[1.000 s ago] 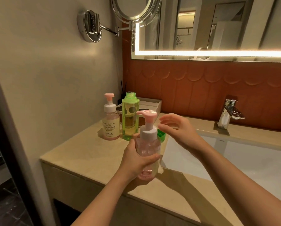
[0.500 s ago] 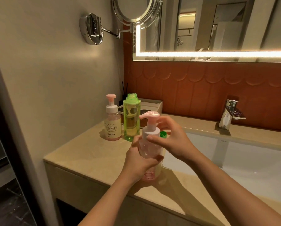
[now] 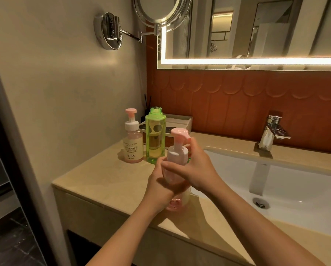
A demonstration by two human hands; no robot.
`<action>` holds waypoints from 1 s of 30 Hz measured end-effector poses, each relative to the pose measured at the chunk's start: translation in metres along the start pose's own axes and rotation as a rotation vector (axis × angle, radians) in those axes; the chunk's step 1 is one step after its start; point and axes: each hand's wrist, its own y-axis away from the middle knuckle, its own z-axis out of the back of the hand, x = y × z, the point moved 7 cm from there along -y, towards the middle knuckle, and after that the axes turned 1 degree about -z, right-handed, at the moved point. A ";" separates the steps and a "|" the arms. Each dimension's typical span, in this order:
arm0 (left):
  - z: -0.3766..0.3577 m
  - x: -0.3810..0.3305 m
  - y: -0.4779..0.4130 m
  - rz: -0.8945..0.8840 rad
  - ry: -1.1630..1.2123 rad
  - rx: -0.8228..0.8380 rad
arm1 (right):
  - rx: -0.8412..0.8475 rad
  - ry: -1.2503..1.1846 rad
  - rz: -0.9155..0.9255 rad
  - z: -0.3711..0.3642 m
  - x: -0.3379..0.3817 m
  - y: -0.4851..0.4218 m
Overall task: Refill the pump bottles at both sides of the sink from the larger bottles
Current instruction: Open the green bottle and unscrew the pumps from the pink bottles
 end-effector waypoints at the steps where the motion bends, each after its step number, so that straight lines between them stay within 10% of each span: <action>1: 0.000 0.000 0.001 -0.007 -0.027 -0.006 | -0.045 0.037 -0.004 0.000 0.000 -0.001; 9: 0.003 0.001 0.002 -0.037 -0.082 0.007 | 0.259 -0.338 -0.045 0.006 -0.005 -0.002; 19: 0.002 -0.002 0.004 -0.063 -0.063 0.009 | -0.036 0.054 0.055 0.008 0.001 -0.003; 30: 0.004 -0.002 0.004 -0.067 -0.077 -0.021 | -0.036 -0.199 0.168 0.040 0.026 -0.015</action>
